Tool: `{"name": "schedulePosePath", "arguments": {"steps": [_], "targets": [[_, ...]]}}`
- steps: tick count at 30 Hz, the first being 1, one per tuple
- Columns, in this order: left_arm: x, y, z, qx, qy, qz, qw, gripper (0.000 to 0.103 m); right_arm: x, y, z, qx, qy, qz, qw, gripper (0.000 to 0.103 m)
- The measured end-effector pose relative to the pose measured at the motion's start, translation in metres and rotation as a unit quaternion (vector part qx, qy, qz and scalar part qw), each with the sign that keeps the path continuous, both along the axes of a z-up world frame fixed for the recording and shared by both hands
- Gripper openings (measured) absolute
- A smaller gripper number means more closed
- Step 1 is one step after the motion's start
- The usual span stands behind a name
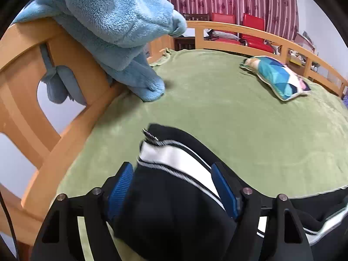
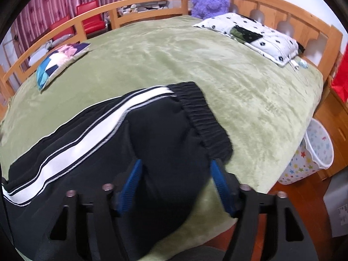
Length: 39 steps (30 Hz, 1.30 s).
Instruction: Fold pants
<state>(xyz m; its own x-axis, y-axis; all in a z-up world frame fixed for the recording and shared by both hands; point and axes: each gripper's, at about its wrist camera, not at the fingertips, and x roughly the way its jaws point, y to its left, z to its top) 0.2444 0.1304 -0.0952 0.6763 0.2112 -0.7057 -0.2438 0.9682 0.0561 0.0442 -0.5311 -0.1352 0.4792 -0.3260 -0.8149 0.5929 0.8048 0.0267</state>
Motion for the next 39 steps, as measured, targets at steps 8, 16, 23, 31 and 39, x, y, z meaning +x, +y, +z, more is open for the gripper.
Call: {"name": "schedulePosePath", "arguments": {"steps": [8,16,23,31,39], "targets": [[-0.044,-0.055,0.015,-0.021,-0.008,-0.016,0.9996,0.082,-0.018,-0.052,-0.039,0.143,-0.034,-0.004,0.989,0.077],[-0.071,-0.121,0.02,-0.027,-0.011,-0.054,0.9981,0.082,0.022,-0.093,-0.083,0.313,-0.062,-0.019,0.947,0.086],[-0.075,-0.16,0.012,-0.019,0.006,-0.072,0.9972,0.082,0.044,-0.086,-0.004,0.19,-0.156,0.048,0.968,0.034],[-0.086,-0.162,0.014,-0.009,0.001,-0.086,0.9963,0.082,0.025,-0.142,0.005,0.122,-0.147,-0.012,0.981,0.059],[-0.098,-0.111,-0.005,-0.021,0.018,-0.065,0.9975,0.082,-0.002,-0.129,-0.02,0.1,-0.085,-0.033,0.991,0.055]]}}
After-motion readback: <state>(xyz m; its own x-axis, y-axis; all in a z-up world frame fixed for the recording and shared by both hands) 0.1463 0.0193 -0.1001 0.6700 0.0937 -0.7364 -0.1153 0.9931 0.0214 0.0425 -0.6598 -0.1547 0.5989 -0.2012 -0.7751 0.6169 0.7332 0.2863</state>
